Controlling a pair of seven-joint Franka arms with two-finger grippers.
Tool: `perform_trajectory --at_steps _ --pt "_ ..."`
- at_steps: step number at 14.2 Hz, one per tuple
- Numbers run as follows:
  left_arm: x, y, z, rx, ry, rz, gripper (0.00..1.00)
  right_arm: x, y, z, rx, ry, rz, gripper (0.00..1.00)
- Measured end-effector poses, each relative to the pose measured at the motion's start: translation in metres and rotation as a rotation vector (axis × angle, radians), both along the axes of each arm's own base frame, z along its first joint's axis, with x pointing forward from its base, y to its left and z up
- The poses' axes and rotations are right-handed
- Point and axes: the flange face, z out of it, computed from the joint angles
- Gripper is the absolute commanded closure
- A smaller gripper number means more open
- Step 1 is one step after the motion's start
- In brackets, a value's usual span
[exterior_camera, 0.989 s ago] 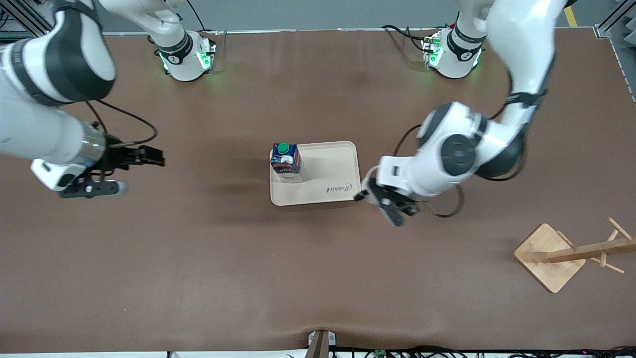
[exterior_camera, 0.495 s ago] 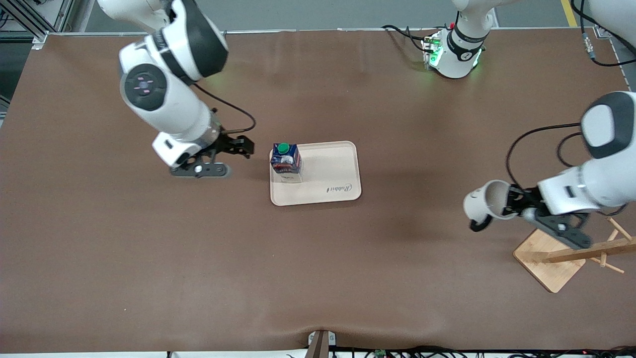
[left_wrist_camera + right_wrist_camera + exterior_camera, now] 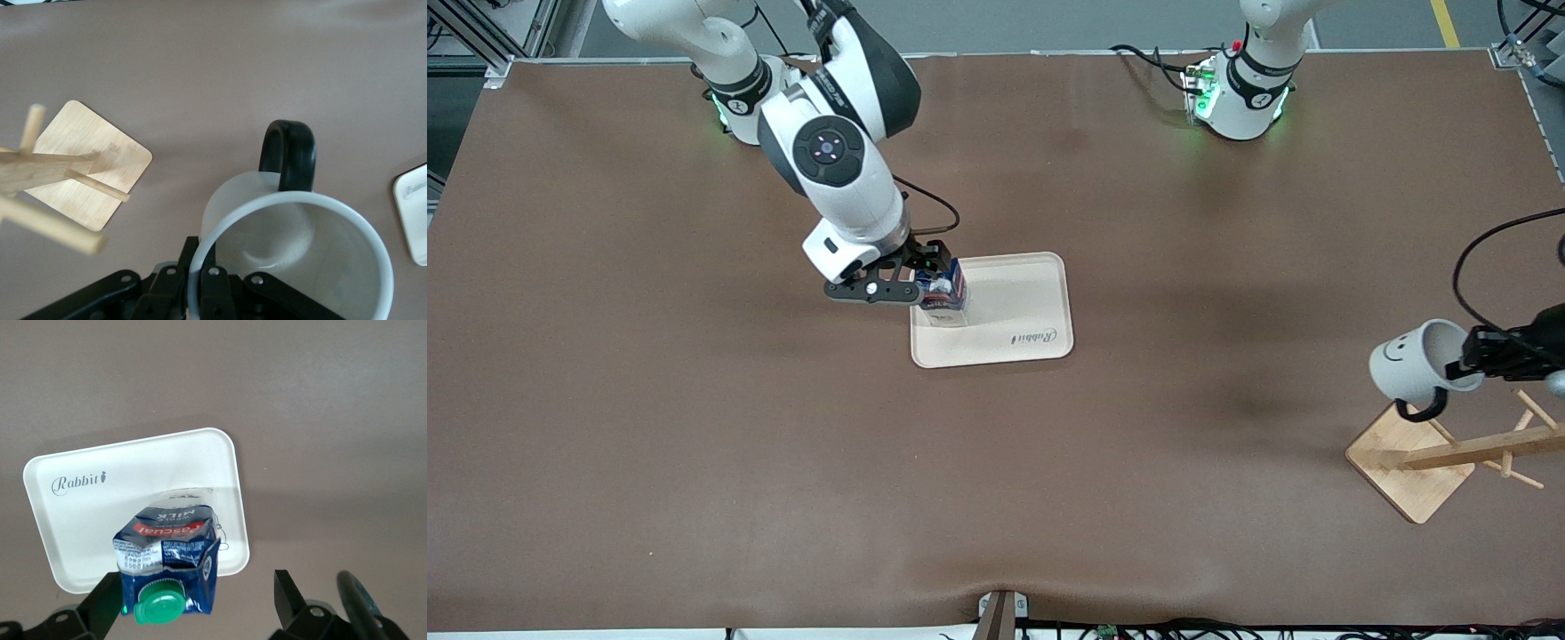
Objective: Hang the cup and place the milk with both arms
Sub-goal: 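Lift the milk carton off the tray with the right gripper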
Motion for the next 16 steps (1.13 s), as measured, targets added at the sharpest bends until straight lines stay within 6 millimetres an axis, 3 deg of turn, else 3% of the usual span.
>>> perform_trajectory --at_steps 3,7,9,10,12,14,16 --pt "-0.006 0.025 -0.002 -0.026 -0.007 0.024 1.0 -0.014 0.018 -0.019 0.009 -0.019 -0.025 0.0" --pt "-0.009 0.035 -0.001 -0.048 -0.011 0.049 1.0 -0.019 0.024 -0.022 0.007 -0.018 -0.032 0.0" --pt "-0.013 0.05 -0.002 -0.077 -0.016 0.081 1.0 -0.023 0.028 -0.027 0.001 -0.012 -0.033 0.0" --pt "-0.016 0.056 -0.003 -0.083 -0.016 0.091 1.0 -0.026 0.032 -0.032 -0.001 -0.012 -0.04 0.15" --pt "-0.019 0.067 -0.005 -0.087 -0.013 0.108 1.0 -0.033 0.041 -0.044 -0.013 -0.024 -0.04 0.86" --pt "-0.021 0.073 -0.008 -0.089 -0.011 0.117 1.0 -0.037 0.043 -0.048 -0.031 -0.033 -0.065 1.0" --pt "-0.021 0.075 -0.009 -0.09 -0.01 0.116 1.0 -0.035 0.042 -0.045 -0.034 -0.04 -0.112 1.0"
